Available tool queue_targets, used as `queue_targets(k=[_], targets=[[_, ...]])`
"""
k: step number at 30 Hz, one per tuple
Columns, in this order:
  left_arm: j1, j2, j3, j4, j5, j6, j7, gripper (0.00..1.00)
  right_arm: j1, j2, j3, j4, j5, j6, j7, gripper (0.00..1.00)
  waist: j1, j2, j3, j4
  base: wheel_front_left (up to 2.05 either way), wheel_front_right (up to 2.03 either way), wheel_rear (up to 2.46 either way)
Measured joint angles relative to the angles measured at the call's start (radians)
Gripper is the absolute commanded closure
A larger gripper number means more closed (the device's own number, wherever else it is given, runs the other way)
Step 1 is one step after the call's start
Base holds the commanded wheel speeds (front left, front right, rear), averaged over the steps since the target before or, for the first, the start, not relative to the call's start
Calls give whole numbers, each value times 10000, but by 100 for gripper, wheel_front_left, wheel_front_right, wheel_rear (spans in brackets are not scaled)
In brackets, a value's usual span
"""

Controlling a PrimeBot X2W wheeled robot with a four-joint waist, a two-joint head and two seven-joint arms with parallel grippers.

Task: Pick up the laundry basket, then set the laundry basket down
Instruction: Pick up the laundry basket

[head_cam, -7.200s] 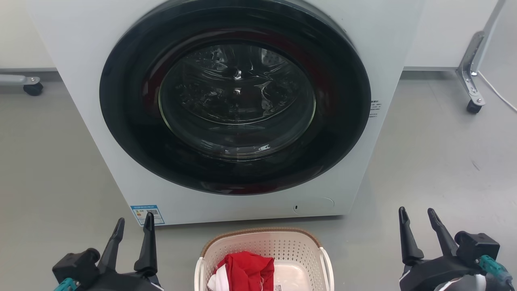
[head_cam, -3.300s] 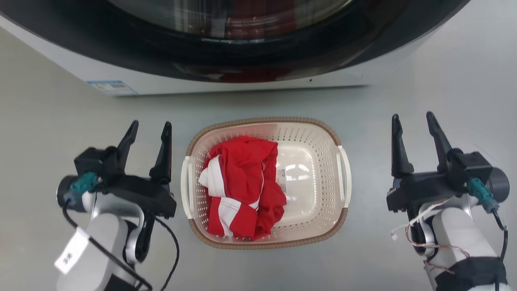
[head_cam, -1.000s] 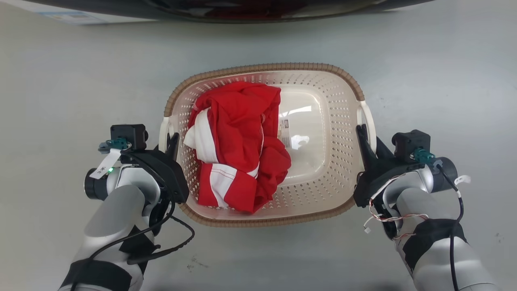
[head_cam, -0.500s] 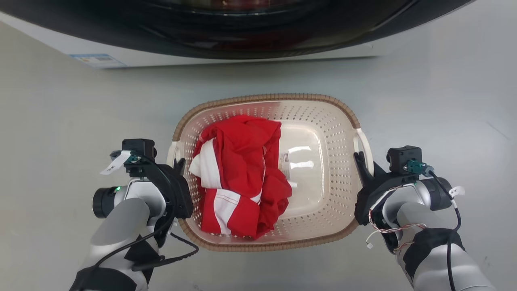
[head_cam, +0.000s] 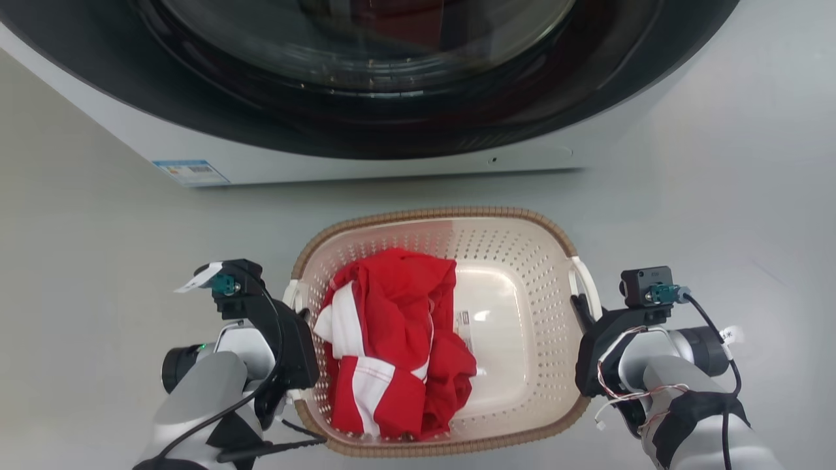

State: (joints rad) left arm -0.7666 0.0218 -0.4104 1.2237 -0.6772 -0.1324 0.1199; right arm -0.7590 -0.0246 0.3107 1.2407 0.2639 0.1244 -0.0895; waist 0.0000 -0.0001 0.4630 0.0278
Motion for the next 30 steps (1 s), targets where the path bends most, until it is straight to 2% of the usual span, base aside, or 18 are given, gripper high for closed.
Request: queue_targets(k=[17,30], targets=[[832,54,-245,94,-640,2,1429,100,990,44,566,40,1187,92,1243,100,-1,0,-2272,-41,0,0,0],[1244,138,-431,125,-876,4,2042,100,1436,58,915,-36,1889,117,1906,100,-1,0,-3589,-107,0,0,0]])
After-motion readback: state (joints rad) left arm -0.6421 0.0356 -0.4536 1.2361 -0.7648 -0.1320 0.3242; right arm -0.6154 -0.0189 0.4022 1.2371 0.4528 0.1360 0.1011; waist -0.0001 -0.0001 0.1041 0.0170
